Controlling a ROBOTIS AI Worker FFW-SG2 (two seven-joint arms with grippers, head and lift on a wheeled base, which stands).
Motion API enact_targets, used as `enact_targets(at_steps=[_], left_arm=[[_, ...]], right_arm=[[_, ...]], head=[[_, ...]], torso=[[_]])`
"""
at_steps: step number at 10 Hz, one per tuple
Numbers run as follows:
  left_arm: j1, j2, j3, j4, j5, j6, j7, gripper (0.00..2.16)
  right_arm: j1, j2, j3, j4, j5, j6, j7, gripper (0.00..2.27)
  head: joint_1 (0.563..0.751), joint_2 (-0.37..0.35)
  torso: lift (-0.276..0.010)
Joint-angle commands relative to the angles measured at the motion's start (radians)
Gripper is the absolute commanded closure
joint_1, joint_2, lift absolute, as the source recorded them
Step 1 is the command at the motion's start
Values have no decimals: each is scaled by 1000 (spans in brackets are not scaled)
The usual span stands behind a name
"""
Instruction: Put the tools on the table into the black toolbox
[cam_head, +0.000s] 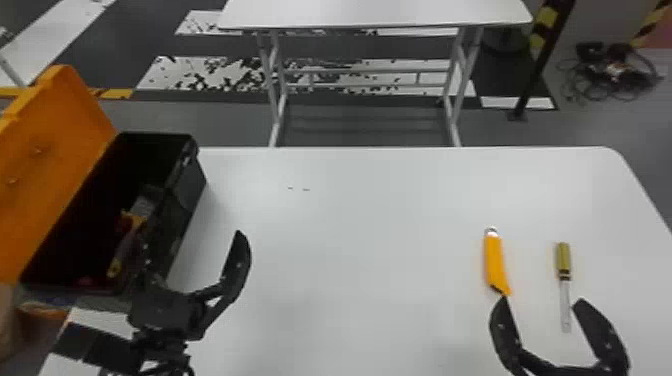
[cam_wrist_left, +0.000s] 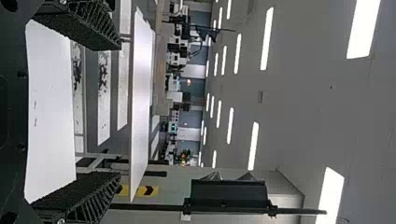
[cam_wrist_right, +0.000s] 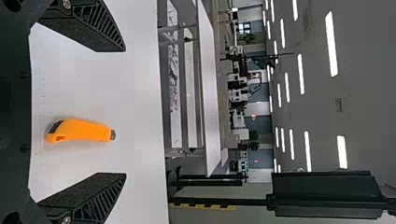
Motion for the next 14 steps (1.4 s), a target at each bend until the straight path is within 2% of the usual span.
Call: enact_targets(at_steps=[1,5,8,9,12,14], left_arm=[[20,15,-23,2,-8,-1,26,33],[58,38,-55,23,-5,2,37,36],[69,49,-72,43,-3,2,36,53],[69,49,-73,45,-3,5,36,60],[69,51,-81,51,-5,17,34,63],[63,57,-93,57,-6,30,34,63]], right_arm=[[-14,8,-23,-27,-23,104,0,56],[-85,24,-115,-79,-52,395,0,56],[-182,24,-201,-79,-76,647,6,56],[-208,22,-221,-72,-95,681,17,76],[-290,22,-256,-70,-99,880,29,97],[-336,22,-259,-53,-99,951,31,124]], head=[[695,33],[695,-42],[695,-128],[695,-143],[695,-182],[695,-191]], torso=[[-75],[-75],[-75],[-75],[-75],[-75]])
